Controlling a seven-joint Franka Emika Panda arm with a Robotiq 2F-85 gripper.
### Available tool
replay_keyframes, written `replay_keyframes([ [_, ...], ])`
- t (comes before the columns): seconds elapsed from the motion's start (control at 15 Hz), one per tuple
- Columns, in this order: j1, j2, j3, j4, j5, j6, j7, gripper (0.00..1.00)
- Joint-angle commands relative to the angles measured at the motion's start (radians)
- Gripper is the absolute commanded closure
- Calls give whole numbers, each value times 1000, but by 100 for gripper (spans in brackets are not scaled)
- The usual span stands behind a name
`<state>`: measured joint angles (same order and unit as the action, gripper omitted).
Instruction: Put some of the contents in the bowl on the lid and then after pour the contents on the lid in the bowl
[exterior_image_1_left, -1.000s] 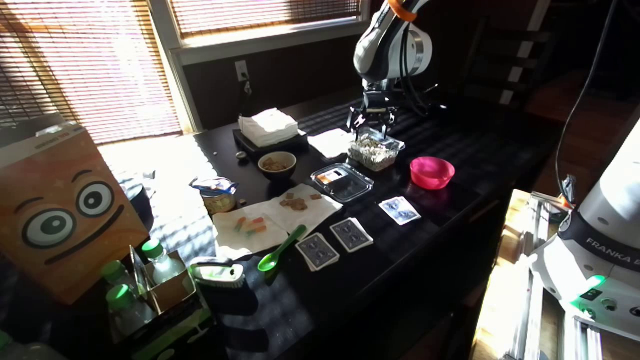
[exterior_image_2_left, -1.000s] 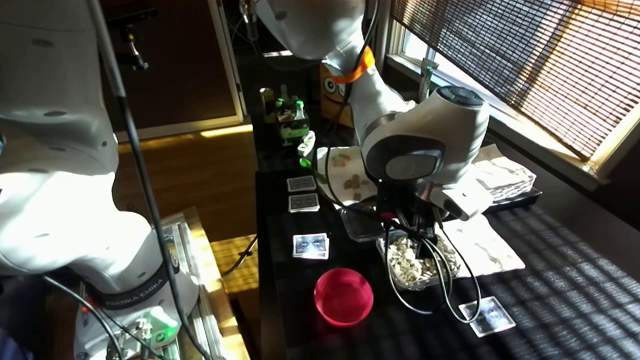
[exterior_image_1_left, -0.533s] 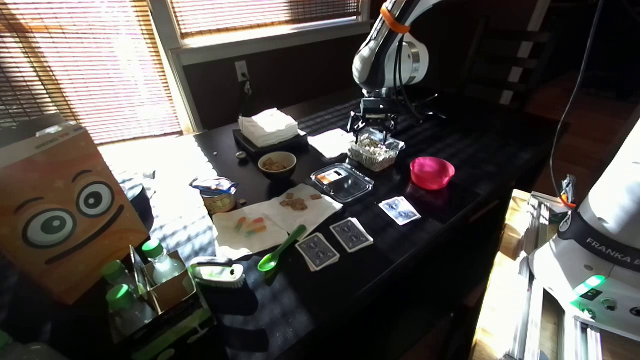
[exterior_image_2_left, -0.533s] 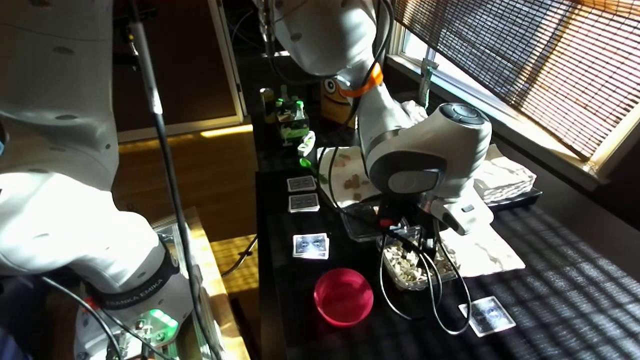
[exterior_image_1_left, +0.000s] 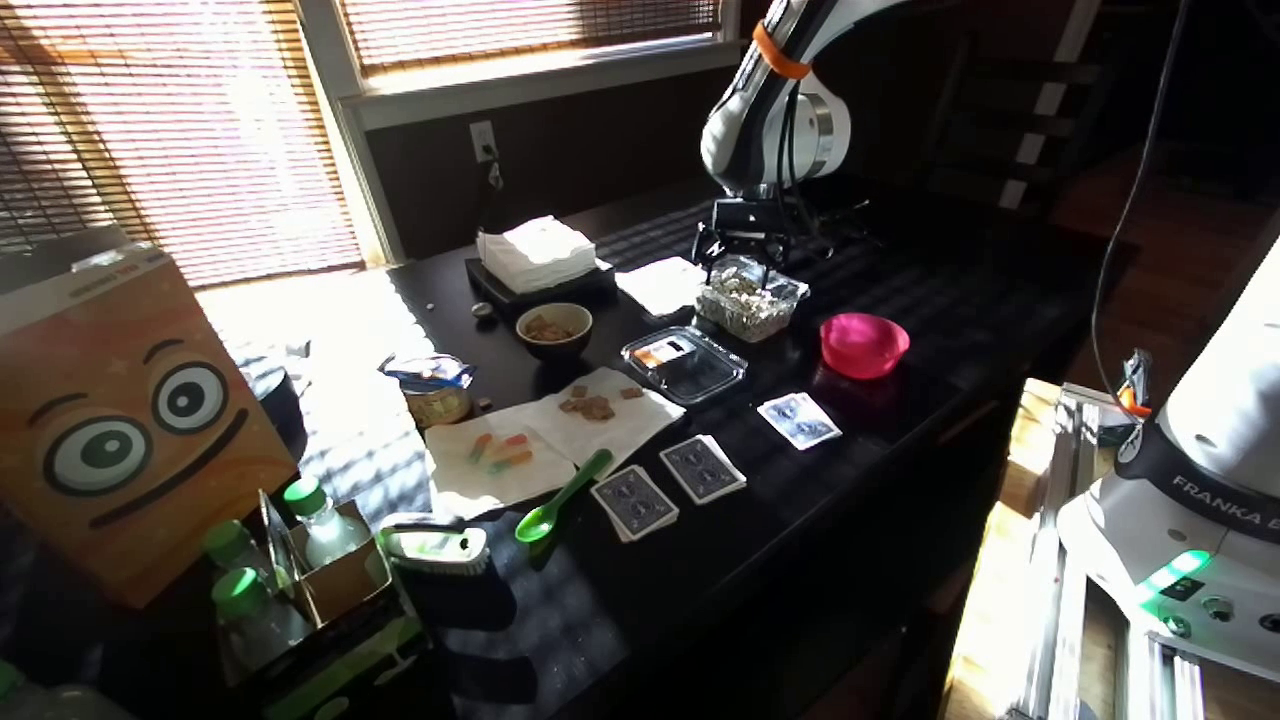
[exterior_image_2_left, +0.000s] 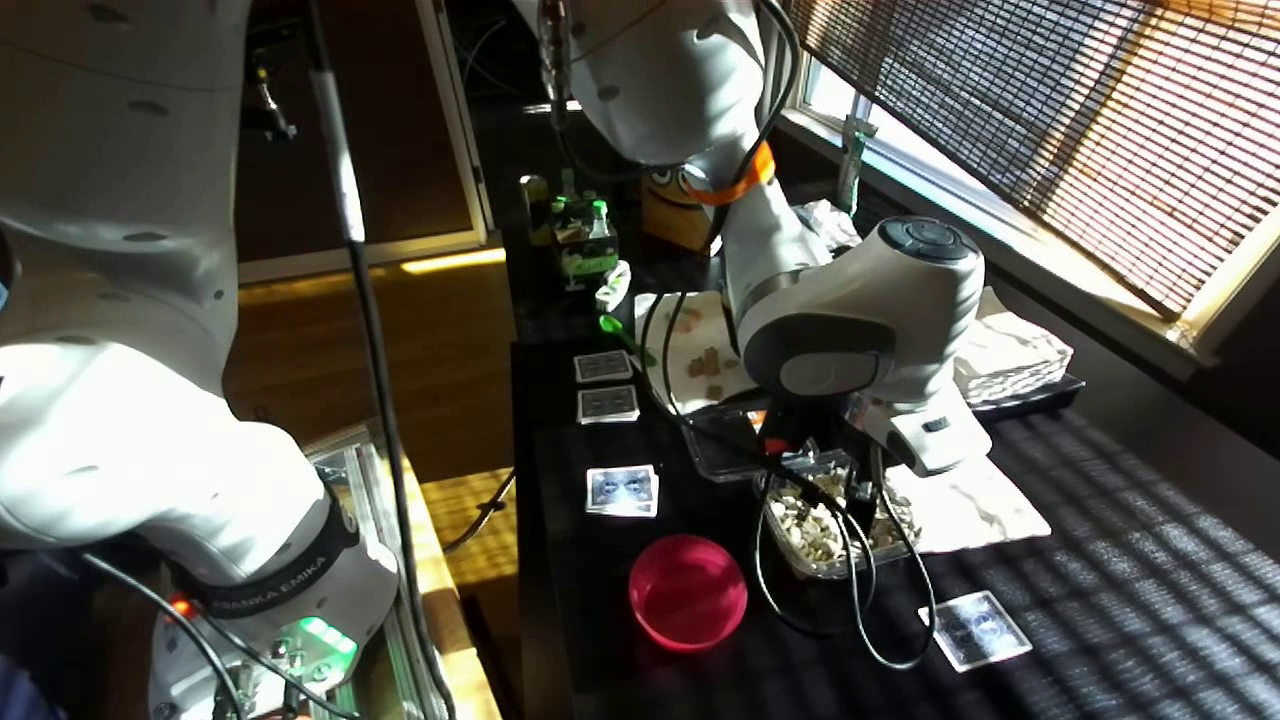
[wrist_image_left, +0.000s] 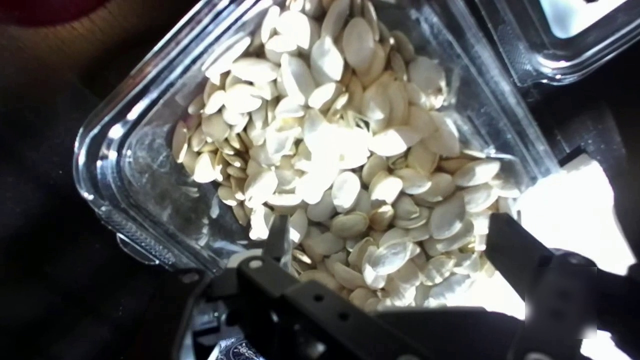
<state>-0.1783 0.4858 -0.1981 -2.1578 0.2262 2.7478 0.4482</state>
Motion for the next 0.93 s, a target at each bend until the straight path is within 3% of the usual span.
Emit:
replay_keyframes([
  [0.0, 16, 34, -15, 29, 19, 0, 15, 0],
  [0.27, 17, 41, -16, 32, 17, -3, 13, 2],
  [0.53, 18, 43, -15, 39, 17, -3, 13, 25],
  [0.67, 17, 44, -13, 42, 20, -4, 11, 29],
  [0.73, 16, 44, -12, 43, 21, -4, 10, 37],
  [0.87, 14, 45, -10, 45, 23, -4, 7, 38],
])
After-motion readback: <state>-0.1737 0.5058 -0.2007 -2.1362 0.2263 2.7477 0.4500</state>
